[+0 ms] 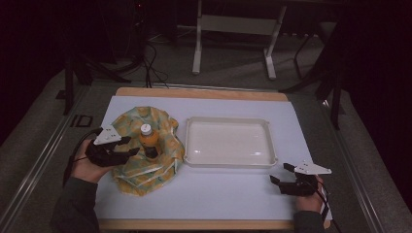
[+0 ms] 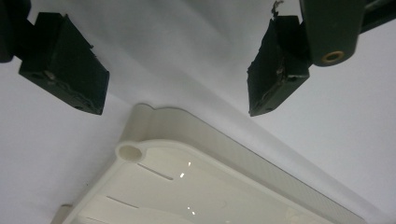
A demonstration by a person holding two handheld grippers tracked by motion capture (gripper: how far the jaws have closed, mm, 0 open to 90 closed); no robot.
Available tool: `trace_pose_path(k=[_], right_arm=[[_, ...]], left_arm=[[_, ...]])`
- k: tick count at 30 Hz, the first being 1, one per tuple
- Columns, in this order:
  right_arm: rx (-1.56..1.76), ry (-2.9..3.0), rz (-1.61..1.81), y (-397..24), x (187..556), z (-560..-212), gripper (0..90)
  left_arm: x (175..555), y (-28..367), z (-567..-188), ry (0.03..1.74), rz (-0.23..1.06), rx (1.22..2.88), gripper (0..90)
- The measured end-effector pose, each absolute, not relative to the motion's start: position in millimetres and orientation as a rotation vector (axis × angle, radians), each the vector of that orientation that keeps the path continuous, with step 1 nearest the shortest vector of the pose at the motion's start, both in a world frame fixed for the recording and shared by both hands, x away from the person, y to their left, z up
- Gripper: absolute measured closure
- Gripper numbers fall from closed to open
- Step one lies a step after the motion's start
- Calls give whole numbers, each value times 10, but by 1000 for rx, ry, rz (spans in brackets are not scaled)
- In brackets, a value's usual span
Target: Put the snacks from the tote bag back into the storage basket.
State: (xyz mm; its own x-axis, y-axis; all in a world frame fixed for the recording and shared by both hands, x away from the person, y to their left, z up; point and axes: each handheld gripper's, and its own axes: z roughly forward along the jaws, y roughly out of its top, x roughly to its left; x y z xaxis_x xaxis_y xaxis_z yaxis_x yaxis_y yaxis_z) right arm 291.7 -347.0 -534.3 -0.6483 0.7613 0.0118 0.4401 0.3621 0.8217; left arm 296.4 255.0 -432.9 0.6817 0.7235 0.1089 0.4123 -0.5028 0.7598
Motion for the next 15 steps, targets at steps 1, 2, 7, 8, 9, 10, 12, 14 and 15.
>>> trace_pose_path(k=[1, 2, 7, 8, 9, 10, 12, 14, 15], right_arm=[[1050, 2256, 1189, -3469, 2916, -5343, 205], [1050, 2256, 1189, -3469, 2915, -5343, 205], [1049, 2255, 1189, -3470, 2913, -5343, 205], [1049, 2255, 1190, -3470, 2913, -5343, 205], [1047, 2255, 1190, -3469, 2913, -5343, 205], [1048, 2256, 1189, -3468, 2913, -5343, 205], [1047, 2256, 1190, -3466, 2912, -5344, 205], [1044, 2258, 1191, -3466, 2911, -5344, 205], [1044, 2258, 1191, -3466, 2911, -5344, 205]], left_arm=[[2966, 2547, -4324, 863, 540, 2162, 487], [2964, 2542, -4316, 855, 538, 2164, 487], [2962, 2529, -4256, 832, 544, 2166, 487], [2967, 2529, -4243, 827, 546, 2169, 487], [2970, 2526, -4233, 824, 547, 2171, 487], [2974, 2525, -4222, 822, 547, 2174, 487], [2979, 2523, -4207, 819, 543, 2176, 486], [2989, 2523, -4197, 815, 542, 2185, 487], [2994, 2525, -4194, 810, 536, 2187, 487]])
